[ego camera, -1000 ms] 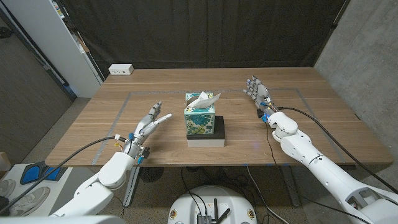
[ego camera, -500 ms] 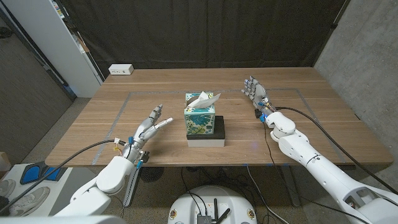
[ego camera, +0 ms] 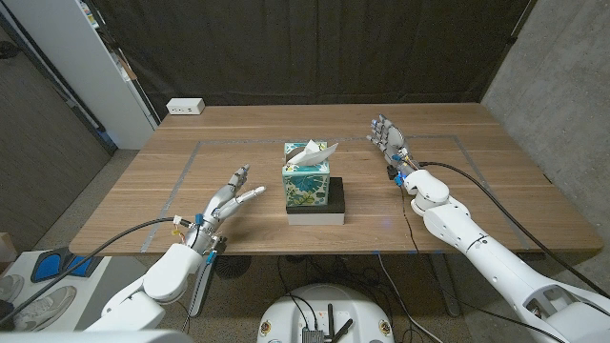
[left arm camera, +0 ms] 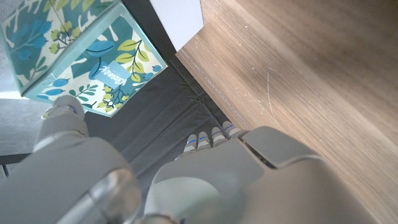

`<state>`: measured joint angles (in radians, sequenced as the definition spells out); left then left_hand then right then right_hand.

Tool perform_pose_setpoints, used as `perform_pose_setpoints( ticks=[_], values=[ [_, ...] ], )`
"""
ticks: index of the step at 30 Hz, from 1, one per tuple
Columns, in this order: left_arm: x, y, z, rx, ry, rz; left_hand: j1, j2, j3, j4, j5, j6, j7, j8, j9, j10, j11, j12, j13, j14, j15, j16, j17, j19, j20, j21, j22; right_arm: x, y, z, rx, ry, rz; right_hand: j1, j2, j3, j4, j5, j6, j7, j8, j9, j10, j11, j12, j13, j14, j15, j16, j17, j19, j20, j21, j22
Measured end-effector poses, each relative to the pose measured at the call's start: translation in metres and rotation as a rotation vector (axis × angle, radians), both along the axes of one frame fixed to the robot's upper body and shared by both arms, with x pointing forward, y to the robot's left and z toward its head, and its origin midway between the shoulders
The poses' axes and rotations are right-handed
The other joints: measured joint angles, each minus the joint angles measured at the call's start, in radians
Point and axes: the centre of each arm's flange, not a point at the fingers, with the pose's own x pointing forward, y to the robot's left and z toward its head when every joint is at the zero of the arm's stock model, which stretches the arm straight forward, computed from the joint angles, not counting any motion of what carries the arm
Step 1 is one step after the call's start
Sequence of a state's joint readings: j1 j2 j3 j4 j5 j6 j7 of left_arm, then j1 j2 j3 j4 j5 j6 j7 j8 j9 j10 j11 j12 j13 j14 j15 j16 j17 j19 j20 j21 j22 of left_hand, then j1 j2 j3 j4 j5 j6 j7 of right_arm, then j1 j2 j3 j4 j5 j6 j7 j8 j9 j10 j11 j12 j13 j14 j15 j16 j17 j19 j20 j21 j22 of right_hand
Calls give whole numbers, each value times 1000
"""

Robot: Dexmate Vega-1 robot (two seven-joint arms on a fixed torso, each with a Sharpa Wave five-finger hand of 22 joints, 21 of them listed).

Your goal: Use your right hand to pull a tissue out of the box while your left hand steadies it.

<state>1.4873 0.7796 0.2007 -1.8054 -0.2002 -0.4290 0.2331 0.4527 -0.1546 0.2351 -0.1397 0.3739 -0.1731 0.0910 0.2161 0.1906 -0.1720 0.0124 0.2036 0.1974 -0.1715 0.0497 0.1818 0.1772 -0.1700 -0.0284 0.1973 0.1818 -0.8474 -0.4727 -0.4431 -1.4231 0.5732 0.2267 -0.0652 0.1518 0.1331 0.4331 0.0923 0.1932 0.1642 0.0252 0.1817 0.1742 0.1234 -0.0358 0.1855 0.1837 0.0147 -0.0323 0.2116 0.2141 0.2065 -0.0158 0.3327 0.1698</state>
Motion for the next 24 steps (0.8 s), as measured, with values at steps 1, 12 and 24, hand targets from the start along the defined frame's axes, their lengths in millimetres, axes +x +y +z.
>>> perform_pose_setpoints(
  ticks=[1, 12, 24],
  values=[
    [0, 0, 0, 0, 0, -1, 0, 0, 0, 0, 1, 0, 0, 2, 0, 0, 0, 2, 0, 0, 0, 0, 0, 0, 0, 0, 0, 0, 0, 1, 0, -1, -2, 0, 0, 0, 0, 0, 0, 0, 0, 0, 0, 0, 0, 0, 0, 0, 0, 0, 4, 4, 0, 0],
    [2, 4, 6, 49, 0, -19, 9, 1, -11, -2, 1, 0, 0, 10, 0, 0, 0, 9, 0, -4, -4, 7, 0, 4, -4, 10, 0, -3, 5, 1, -2, -7, -5, 0, 0, 3, -3, 0, 0, 0, 0, 0, 0, 0, 0, 0, 0, 0, 0, 0, 7, 7, 0, 0],
    [6, 5, 23, 180, 28, -49, 42, 0, -32, -9, 9, 0, -22, 32, 0, 0, -25, 19, -2, 0, -18, 15, 0, 62, -8, 25, 0, -7, 8, 1, -2, -11, -11, 0, 0, 6, -5, 0, 0, 0, 0, 0, 0, 0, 0, 0, 4, 4, 0, 0, 10, 3, -4, 0]
  ],
)
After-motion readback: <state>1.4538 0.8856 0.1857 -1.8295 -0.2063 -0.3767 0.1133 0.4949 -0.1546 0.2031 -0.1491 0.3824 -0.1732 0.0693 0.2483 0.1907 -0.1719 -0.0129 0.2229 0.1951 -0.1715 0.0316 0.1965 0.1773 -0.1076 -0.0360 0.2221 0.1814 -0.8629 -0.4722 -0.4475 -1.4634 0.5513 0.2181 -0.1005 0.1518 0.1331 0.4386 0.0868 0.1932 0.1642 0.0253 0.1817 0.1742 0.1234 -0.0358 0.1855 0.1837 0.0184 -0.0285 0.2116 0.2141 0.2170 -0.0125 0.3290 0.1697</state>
